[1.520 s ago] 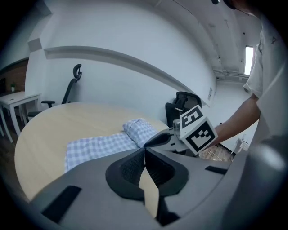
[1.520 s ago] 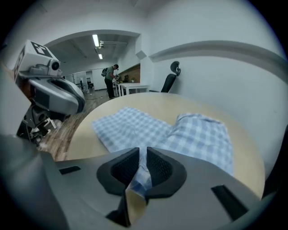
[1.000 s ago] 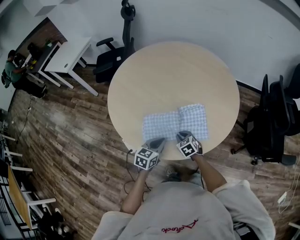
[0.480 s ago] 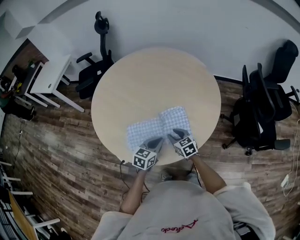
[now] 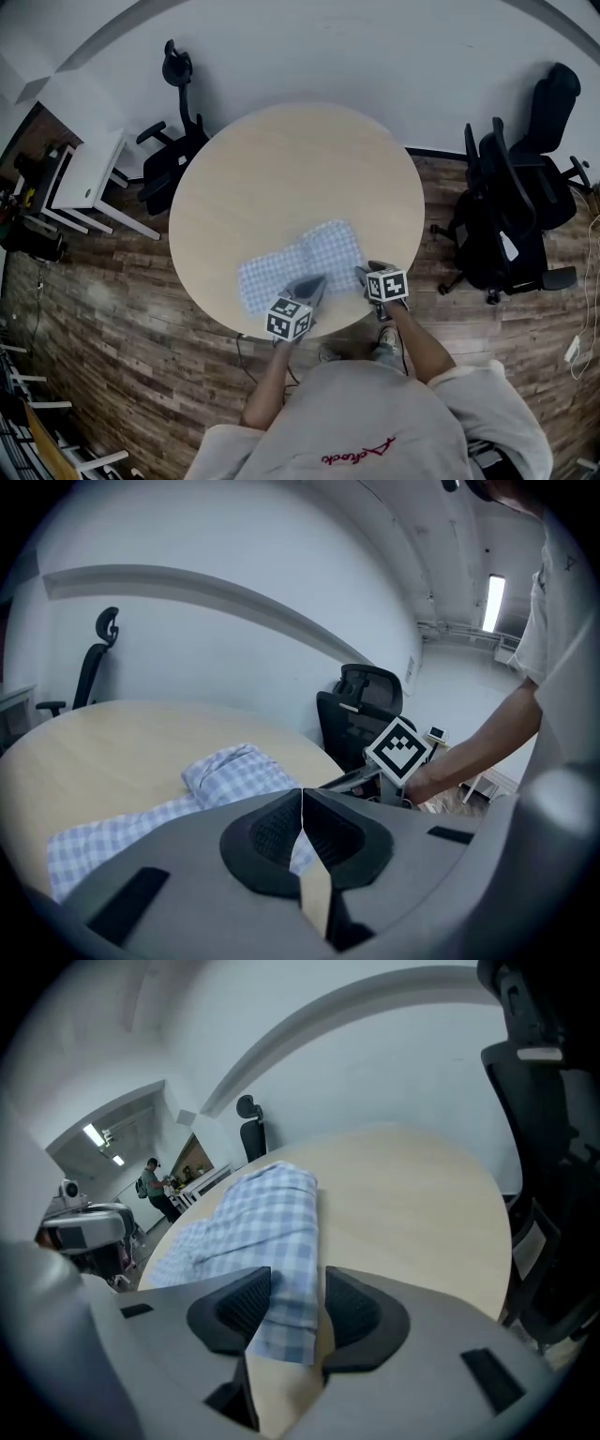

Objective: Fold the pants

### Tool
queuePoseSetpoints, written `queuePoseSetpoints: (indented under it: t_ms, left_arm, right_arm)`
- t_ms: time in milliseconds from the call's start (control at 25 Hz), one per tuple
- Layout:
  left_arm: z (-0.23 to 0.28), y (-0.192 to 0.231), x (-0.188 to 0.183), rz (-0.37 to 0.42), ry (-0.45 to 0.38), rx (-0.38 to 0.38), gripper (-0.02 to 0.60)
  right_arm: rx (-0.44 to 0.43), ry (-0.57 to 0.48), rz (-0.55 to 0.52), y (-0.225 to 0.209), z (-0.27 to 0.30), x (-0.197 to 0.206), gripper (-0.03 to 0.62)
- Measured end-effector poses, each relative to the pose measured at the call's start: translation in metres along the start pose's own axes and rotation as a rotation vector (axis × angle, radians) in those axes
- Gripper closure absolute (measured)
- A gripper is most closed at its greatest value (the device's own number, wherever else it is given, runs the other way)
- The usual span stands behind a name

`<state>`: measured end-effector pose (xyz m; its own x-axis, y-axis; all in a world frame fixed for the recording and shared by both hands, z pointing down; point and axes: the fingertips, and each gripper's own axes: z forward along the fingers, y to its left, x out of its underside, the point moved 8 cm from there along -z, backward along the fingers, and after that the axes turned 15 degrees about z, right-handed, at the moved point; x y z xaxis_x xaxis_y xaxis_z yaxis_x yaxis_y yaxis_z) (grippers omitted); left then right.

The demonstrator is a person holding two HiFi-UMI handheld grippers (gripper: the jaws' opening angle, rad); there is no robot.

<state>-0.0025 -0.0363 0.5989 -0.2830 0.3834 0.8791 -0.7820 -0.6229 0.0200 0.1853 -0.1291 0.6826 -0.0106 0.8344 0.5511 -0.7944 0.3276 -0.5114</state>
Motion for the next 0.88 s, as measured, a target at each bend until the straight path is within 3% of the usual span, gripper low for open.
queuePoseSetpoints:
  t_ms: [160, 320, 520, 880]
  left_arm:
    - [-0.002, 0.001, 0.002, -0.015, 0.017, -0.035, 0.549]
    - [0.0, -0.001, 0.003, -0.03, 0.03, -0.064, 0.549]
    - [0.013, -0.007, -0.006, -0.029, 0.031, -0.065, 0.549]
    - [0.069, -0.03, -0.038, 0.015, 0.022, 0.025, 0.549]
  right_arm:
    - [-0.016, 0.044, 0.05, -0.005, 0.01, 0.001, 0.412]
    - [-0.072, 0.09, 0.082, -0.008, 0.014, -0.004, 0.502]
    - [-0.111, 0.029, 0.147, -0.02, 0.003, -0.02, 0.517]
    - [0.016, -0.118, 0.221, -0.102, -0.046, -0.071, 0.519]
